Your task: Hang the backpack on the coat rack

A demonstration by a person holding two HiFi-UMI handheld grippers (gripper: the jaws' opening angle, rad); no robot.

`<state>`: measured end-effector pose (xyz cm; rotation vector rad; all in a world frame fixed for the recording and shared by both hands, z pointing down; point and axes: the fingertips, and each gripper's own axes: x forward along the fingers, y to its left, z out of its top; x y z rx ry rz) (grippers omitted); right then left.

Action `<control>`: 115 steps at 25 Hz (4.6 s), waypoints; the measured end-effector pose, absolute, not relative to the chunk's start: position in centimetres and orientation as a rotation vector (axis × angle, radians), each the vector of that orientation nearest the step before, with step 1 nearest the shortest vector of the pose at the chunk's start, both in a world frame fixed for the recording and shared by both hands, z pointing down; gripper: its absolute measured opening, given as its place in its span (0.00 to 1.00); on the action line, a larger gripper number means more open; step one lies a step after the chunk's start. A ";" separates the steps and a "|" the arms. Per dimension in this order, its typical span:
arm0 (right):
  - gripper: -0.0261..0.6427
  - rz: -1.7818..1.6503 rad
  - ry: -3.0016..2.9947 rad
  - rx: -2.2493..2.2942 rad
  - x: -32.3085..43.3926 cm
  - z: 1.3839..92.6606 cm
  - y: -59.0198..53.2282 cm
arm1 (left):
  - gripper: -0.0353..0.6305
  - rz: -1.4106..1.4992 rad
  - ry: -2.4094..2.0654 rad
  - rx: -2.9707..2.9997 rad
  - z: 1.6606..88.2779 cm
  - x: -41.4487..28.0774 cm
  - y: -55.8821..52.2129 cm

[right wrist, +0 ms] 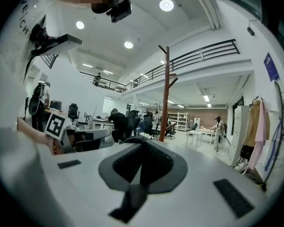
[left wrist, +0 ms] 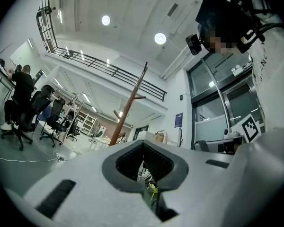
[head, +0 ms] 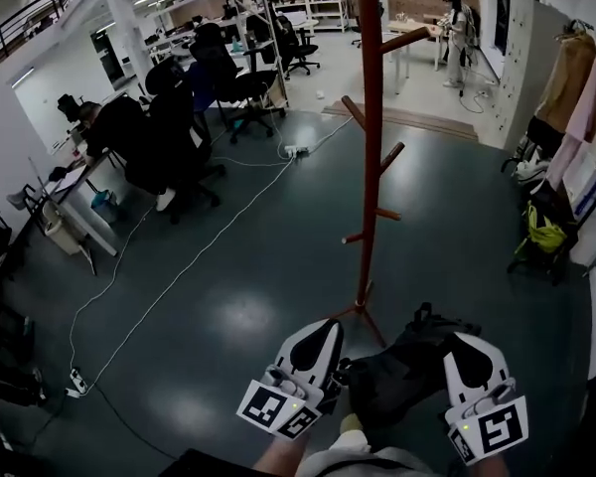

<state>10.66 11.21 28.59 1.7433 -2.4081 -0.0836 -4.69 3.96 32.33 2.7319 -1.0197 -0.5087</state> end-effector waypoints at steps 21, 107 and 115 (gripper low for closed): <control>0.08 0.036 -2.456 1.671 12.7 31.1 -2.3 | 0.07 -0.486 -1.123 2.698 32.2 -4.2 -8.4; 0.20 0.286 -2.310 0.643 8.6 38.4 -24.4 | 0.07 -0.458 -1.373 2.427 41.3 -5.9 -21.9; 0.22 0.230 -2.263 0.683 8.6 38.5 -23.3 | 0.07 -0.471 -1.344 2.438 40.6 -5.9 -21.6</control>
